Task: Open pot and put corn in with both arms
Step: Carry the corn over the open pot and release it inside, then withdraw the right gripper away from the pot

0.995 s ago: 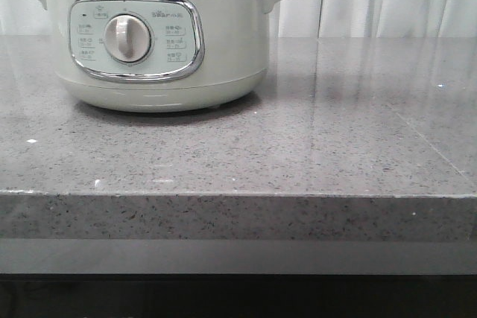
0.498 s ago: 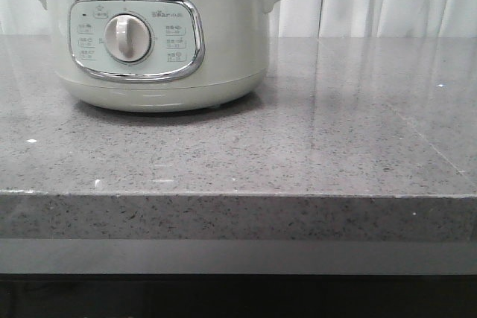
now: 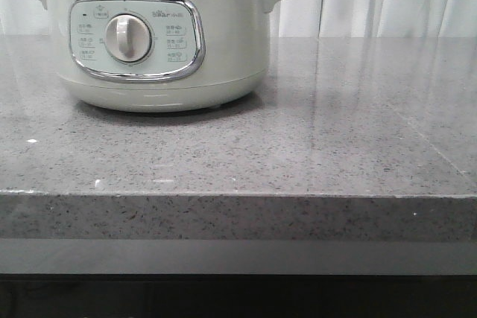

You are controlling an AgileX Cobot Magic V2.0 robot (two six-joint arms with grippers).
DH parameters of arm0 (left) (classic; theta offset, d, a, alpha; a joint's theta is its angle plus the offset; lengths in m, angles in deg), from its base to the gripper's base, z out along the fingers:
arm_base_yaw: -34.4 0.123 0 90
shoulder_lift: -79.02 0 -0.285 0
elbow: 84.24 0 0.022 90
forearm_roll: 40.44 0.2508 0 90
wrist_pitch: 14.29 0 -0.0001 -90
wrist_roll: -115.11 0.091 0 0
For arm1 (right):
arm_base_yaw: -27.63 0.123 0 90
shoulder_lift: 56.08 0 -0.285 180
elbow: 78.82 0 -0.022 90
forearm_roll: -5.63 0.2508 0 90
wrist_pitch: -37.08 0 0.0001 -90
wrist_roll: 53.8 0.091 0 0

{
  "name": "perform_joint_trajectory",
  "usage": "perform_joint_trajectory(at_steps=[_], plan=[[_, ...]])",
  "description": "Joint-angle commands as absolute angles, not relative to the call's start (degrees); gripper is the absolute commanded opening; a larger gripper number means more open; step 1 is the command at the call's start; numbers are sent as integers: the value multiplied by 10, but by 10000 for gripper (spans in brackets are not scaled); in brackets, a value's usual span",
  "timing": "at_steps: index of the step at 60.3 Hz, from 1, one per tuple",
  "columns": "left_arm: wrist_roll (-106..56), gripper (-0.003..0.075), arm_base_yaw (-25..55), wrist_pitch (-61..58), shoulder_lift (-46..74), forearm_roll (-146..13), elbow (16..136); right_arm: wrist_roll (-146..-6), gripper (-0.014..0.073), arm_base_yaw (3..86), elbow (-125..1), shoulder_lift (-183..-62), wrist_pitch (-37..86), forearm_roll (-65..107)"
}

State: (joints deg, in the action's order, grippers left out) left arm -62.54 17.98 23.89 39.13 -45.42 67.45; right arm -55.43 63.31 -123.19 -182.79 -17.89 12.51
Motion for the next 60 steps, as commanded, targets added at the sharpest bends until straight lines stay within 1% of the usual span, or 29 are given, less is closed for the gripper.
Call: perform_joint_trajectory(at_steps=[1,6,12,16,18,29,44,52,60], plan=[[-630,229,181,148,392,-463,696,-558,323,632,-1248,-1793,-161,112],[-630,229,181,148,392,-463,696,-558,395,632,-1248,-1793,-166,107],[-630,229,181,148,392,-463,696,-558,511,632,-1248,-1792,-165,106],[-630,229,181,148,392,-463,696,-558,566,632,-1248,-1790,-165,107],[-630,229,181,148,392,-463,696,-558,579,632,-1249,-1789,-165,107],[-630,229,181,148,392,-463,696,-548,582,632,-1249,-1759,-168,118],[-630,229,181,142,392,-462,696,-548,582,632,-1237,-1676,-185,121],[-630,229,181,142,392,-462,696,-548,582,632,-1179,-1614,-147,120],[-630,229,181,142,392,-462,696,-548,582,631,-1081,-1546,-89,120]])
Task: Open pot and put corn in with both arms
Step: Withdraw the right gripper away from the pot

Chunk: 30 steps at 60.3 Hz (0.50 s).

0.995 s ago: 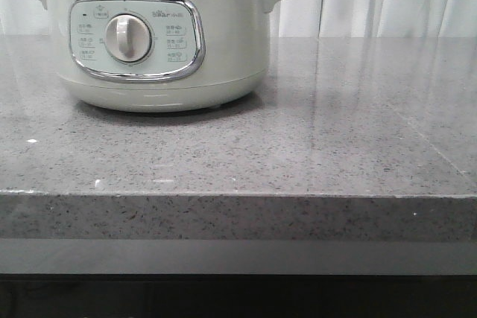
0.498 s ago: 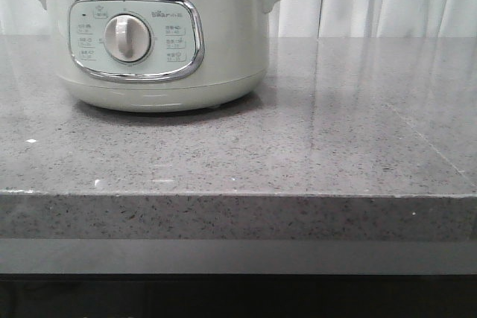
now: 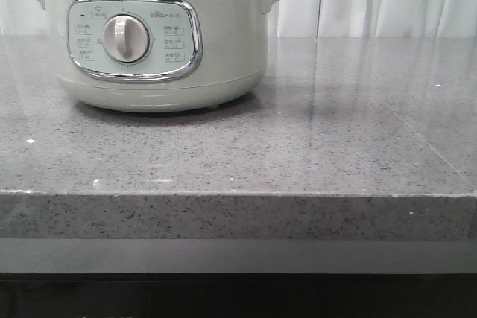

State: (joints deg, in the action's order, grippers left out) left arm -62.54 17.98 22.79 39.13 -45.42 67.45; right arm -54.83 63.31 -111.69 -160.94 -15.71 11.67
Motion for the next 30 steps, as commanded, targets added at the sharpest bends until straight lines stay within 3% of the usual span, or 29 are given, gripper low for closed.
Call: perform_joint_trajectory(at_steps=[1,13,30], plan=[[-630,229,181,142,392,-462,696,-548,582,631,-1068,-1537,-82,120],[-630,229,181,142,392,-462,696,-548,582,604,-882,-1405,15,120],[-630,229,181,142,392,-463,696,-554,582,584,-669,-1222,45,120]])
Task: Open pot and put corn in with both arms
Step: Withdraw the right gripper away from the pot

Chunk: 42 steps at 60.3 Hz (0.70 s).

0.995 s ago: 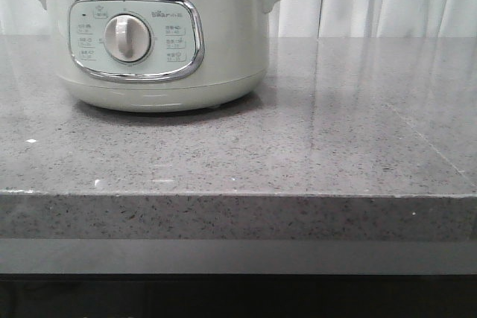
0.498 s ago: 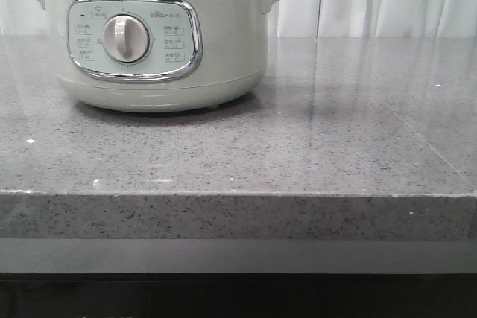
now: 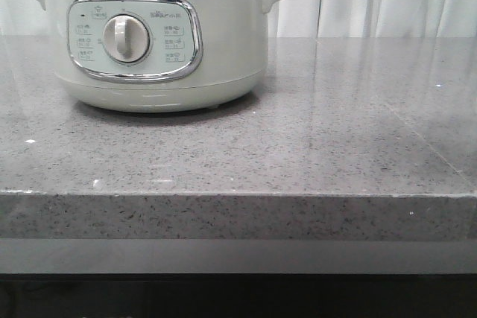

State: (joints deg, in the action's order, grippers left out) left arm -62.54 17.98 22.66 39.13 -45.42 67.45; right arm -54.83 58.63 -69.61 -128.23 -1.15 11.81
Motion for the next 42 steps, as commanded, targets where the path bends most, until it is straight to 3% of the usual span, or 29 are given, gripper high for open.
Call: perform_joint_trajectory(at_steps=[1,21,42], plan=[[-630,229,181,142,392,-463,696,-554,582,584,-659,-1214,47,120],[-630,229,181,137,389,-464,696,-554,582,584,-488,-1049,108,121],[-630,229,181,64,329,-492,709,-554,582,584,-451,-1004,166,121]])
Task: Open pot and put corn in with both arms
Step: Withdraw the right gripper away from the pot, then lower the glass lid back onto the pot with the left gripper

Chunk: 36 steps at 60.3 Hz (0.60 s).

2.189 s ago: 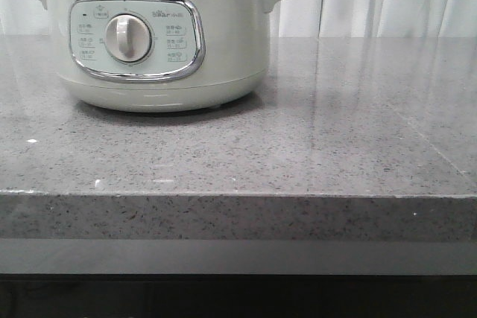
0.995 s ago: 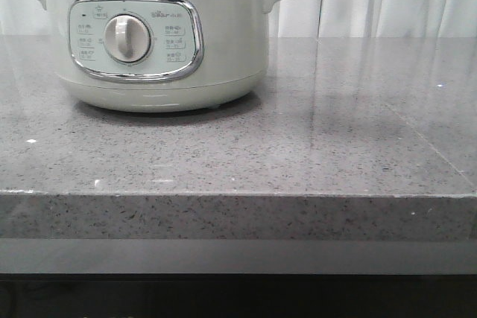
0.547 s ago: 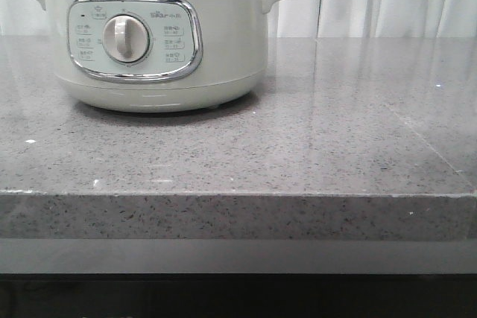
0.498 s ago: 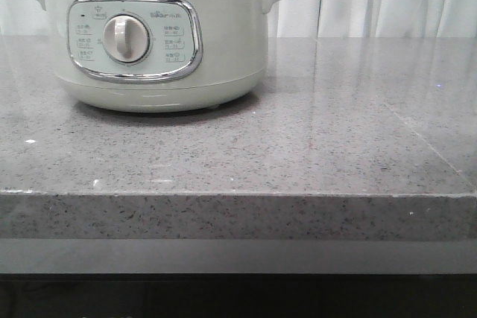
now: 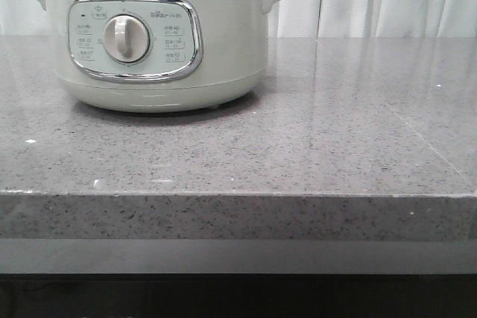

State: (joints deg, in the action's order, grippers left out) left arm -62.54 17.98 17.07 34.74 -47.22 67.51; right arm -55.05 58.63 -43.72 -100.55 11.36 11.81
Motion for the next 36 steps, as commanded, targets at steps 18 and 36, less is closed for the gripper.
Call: perform_joint_trajectory(at_steps=[18,36], plan=[[-630,229,147,25,203,-502,805,-554,582,584,-451,-1004,164,120],[-630,229,80,-70,41,-499,889,-554,582,584,-451,-1004,164,120]])
